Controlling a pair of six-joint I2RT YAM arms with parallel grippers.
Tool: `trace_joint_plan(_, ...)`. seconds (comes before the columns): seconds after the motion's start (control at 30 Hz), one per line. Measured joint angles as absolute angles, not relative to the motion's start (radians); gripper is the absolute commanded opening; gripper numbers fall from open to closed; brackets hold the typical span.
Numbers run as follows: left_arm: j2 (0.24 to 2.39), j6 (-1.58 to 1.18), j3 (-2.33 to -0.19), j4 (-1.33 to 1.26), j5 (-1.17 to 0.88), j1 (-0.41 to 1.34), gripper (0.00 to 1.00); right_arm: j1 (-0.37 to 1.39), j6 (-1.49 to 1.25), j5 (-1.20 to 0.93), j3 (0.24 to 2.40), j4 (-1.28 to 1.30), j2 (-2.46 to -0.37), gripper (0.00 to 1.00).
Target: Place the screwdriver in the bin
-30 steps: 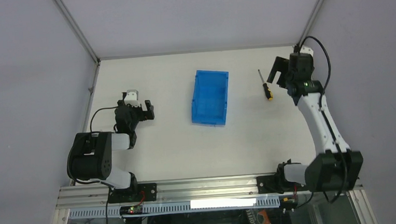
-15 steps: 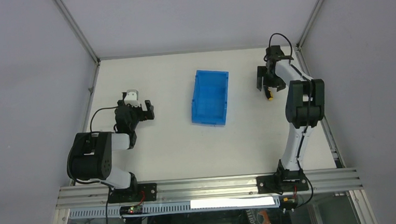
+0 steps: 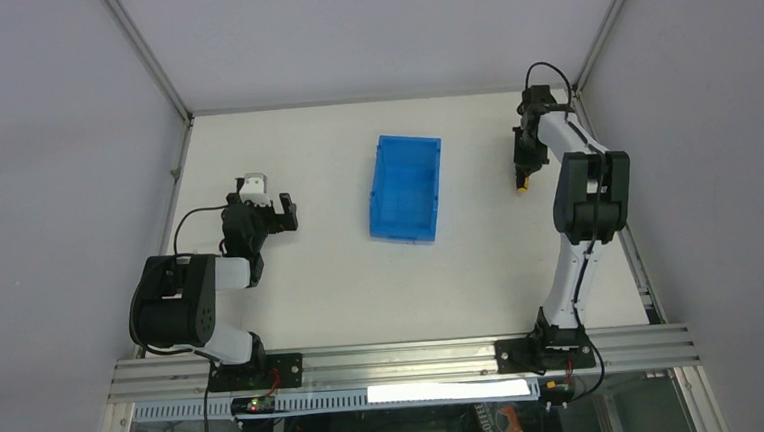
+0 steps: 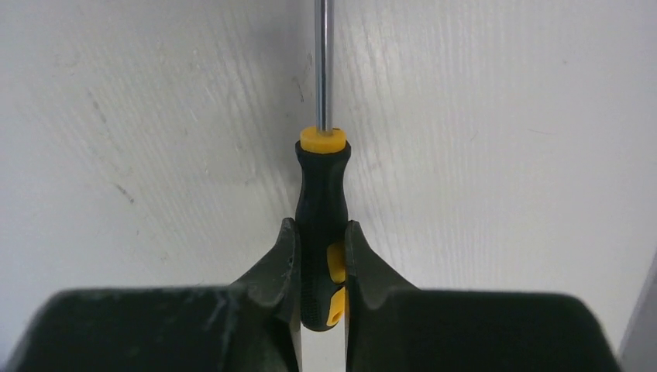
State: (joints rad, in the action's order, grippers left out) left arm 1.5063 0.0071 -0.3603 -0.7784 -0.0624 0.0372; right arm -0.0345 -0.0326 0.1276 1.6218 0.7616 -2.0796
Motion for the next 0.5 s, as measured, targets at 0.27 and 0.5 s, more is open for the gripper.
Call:
trace_joint_plan(0.27, 1.506, 0.007, -0.360, -0.779, -0.062, 0.037, 0.99, -0.035, -0.094, 0.115, 1.644, 0.897, -1.868, 0.00)
trace_joint_plan(0.5, 1.506, 0.007, -0.360, -0.779, -0.062, 0.037, 0.99, -0.004, -0.203, -0.078, 1.660, 0.954, -1.681, 0.00)
